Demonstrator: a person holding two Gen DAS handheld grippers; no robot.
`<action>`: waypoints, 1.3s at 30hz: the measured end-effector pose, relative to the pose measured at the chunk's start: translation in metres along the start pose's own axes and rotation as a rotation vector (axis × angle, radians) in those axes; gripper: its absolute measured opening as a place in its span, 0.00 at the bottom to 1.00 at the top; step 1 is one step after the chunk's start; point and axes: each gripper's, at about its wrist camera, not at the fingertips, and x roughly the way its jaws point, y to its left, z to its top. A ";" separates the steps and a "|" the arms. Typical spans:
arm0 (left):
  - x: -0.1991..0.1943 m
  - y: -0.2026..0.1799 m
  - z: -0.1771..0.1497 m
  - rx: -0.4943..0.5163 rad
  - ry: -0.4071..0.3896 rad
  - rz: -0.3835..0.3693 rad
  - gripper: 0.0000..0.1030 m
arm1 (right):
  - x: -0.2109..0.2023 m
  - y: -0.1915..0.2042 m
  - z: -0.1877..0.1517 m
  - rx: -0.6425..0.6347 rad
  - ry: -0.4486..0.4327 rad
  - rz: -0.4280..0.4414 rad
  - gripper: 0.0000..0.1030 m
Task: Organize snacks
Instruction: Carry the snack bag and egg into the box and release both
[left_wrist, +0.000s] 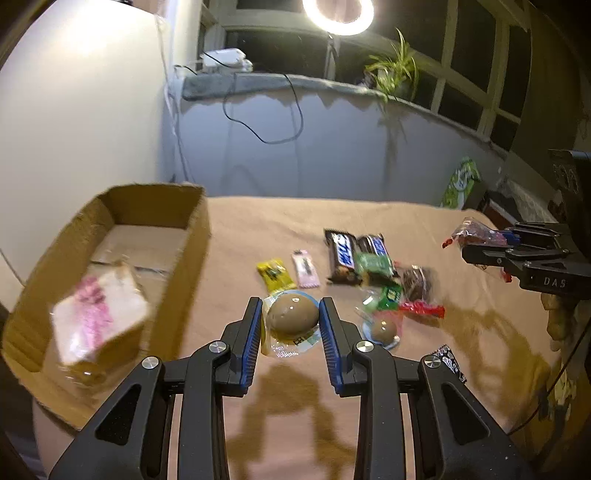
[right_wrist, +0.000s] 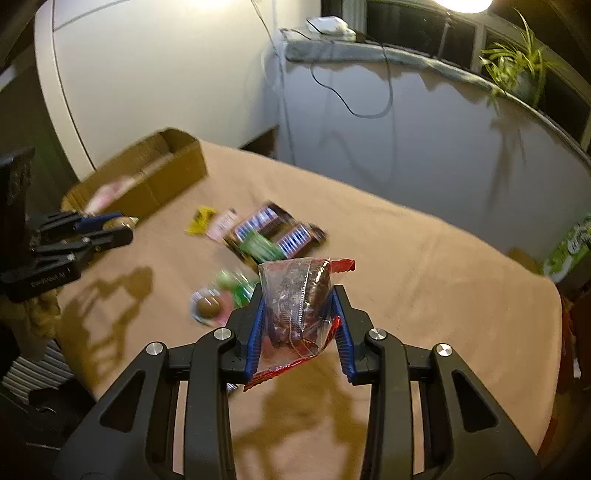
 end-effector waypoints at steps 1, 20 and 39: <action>-0.003 0.005 0.001 -0.009 -0.007 0.003 0.28 | -0.001 0.004 0.005 -0.003 -0.009 0.010 0.34; -0.039 0.102 -0.009 -0.145 -0.045 0.149 0.28 | 0.067 0.130 0.107 -0.156 -0.040 0.243 0.34; -0.040 0.119 -0.011 -0.160 -0.059 0.180 0.29 | 0.142 0.205 0.149 -0.224 0.043 0.310 0.35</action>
